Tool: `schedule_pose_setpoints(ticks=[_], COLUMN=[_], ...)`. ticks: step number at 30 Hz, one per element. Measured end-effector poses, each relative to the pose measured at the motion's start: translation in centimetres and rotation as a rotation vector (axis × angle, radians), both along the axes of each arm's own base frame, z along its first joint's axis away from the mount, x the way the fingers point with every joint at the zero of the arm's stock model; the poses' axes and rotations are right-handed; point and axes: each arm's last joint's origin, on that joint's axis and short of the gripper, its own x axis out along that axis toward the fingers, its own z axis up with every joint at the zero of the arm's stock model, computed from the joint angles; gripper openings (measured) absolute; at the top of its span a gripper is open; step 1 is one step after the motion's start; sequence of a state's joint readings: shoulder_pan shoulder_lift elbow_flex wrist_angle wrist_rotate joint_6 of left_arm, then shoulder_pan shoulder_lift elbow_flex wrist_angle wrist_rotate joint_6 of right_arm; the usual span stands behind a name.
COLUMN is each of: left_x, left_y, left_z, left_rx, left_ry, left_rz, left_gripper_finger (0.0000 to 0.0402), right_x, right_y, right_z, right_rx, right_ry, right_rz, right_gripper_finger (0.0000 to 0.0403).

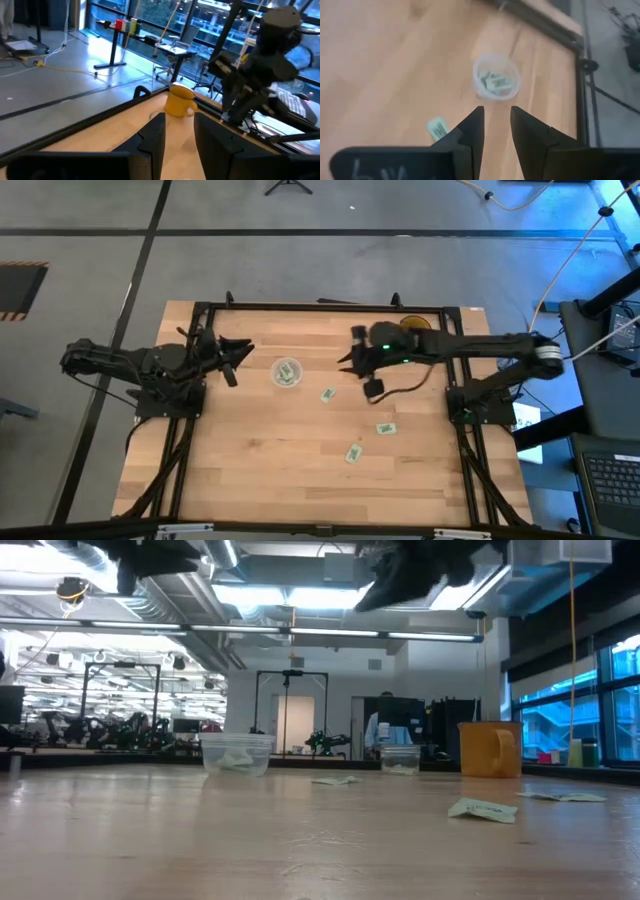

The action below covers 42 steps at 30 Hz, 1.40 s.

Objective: Pick and place Stevia / Truvia into bins
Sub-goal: Put the stevia packet into the transparent container

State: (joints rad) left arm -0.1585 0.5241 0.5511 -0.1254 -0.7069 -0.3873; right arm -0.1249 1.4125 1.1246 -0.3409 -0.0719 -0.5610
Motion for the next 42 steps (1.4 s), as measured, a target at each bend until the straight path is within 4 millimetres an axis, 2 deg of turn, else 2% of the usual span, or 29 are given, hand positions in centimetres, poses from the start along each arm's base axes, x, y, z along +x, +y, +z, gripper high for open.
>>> schedule_pose_setpoints(ticks=[6,13,15,20,27,42], left_x=[0.2,0.2,0.2,0.1,0.1,0.0], left_y=[0.0,0.0,0.0,0.0,0.0,0.0], left_z=[-1.3,-1.6,-1.6,-1.8,-1.8,-2.2], left_rx=[-0.012,-0.026,-0.025,-0.023,-0.024,-0.037], left_ry=[0.031,0.052,0.054,0.068,0.074,0.102], left_rz=[0.005,0.006,0.006,0.007,0.007,0.013], left_gripper_finger=[0.0097,0.0097,0.0097,0.0097,0.0097,0.0097], right_x=[2.7,4.3,4.8,5.8,6.1,6.4], right_y=[-0.1,1.4,1.7,2.1,2.4,2.6], right_z=[-4.6,-10.4,-11.8,-14.7,-16.5,-16.8], right_rx=[-0.133,-0.267,-0.292,-0.448,-0.489,-0.457], right_ry=[0.176,0.393,0.425,0.516,0.558,0.523], right_rz=[0.136,0.381,0.396,0.304,0.345,0.411], right_gripper_finger=[0.0099,0.0099,0.0099,0.0099,0.0099,0.0099])
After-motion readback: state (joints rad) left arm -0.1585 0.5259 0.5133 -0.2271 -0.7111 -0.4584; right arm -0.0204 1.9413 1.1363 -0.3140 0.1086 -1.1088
